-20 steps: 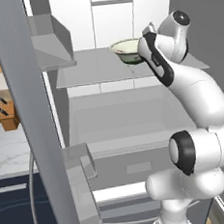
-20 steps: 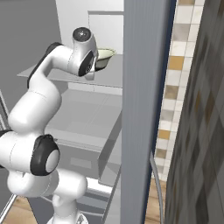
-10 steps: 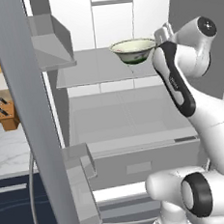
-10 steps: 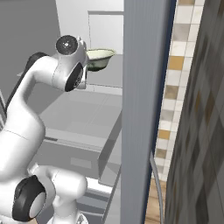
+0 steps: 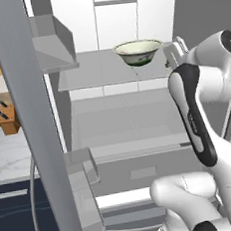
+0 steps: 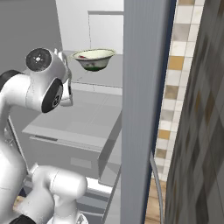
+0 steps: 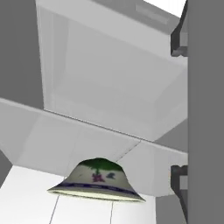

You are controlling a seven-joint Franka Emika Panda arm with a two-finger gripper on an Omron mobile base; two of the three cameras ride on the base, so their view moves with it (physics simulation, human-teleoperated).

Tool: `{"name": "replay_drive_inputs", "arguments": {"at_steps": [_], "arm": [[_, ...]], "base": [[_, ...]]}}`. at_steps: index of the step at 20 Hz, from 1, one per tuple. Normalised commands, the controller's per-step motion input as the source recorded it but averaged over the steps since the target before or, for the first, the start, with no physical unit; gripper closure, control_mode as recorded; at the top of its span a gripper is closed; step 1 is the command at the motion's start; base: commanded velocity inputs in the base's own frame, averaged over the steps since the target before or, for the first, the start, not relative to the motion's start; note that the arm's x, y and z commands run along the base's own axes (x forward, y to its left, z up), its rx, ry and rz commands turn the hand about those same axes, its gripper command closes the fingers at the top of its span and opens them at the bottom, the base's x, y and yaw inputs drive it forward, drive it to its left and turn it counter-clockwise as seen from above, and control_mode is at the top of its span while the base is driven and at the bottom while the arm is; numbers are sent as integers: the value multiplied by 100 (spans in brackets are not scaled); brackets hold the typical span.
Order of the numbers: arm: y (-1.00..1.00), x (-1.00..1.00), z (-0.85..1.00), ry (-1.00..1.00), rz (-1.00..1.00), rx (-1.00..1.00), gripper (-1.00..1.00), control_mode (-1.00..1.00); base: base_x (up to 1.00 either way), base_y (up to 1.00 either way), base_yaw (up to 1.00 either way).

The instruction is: Place one of the steaks on the plate and the other in the bowl. Then place the bowl in the fridge.

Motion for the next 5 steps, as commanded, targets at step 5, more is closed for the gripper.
{"name": "replay_drive_inputs", "arguments": {"at_steps": [5], "arm": [[0, -100, 2, -1, 3, -3, -100, -100]], "base": [[0, 0, 0]]}}
